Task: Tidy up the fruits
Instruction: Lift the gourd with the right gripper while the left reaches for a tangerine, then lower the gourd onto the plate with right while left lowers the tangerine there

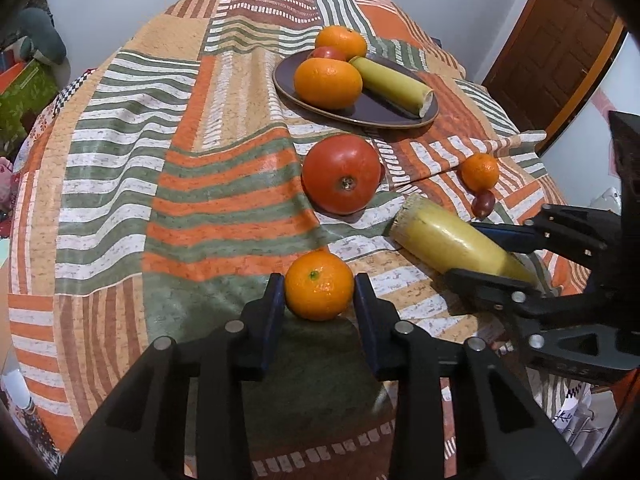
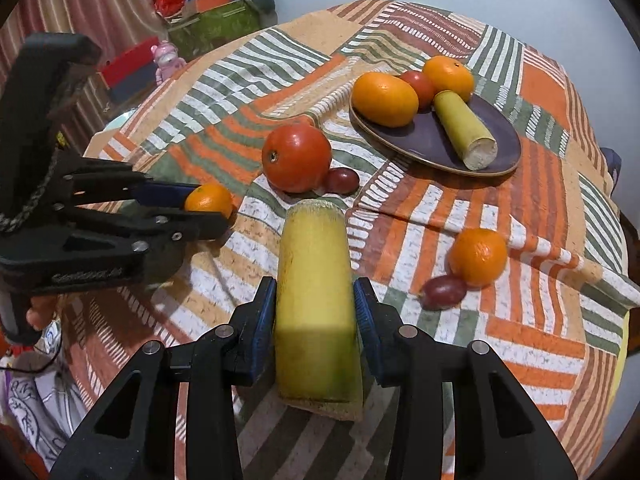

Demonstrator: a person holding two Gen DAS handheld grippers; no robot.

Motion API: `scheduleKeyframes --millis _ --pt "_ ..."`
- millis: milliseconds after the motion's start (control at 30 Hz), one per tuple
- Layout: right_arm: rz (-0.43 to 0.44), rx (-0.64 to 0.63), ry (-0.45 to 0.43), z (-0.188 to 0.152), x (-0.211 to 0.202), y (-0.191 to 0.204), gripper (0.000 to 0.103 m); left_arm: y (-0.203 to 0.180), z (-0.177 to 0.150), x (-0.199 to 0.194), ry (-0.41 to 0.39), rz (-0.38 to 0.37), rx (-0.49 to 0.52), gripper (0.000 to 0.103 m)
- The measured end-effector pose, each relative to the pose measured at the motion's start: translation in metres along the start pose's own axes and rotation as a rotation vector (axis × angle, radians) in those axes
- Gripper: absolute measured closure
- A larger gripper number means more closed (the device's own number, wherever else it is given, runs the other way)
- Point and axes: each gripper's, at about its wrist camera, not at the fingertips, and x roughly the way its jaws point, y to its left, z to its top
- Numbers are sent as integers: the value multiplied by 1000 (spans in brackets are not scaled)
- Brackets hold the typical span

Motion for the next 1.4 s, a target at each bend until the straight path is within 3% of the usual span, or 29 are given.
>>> scheduleKeyframes --millis 200,633,1000,1400 --pt "-10 0 16 1 10 0 67 -1 2 -8 -19 2 -8 68" --pt "-15 45 -144 4 -40 -15 68 -18 29 -34 -94 3 21 68" --pt "-97 109 -273 26 -83 -59 68 -43 71 -45 -166 -6 69 68" --pt "-149 164 -324 57 -79 -109 68 -56 125 -21 -182 5 124 68"
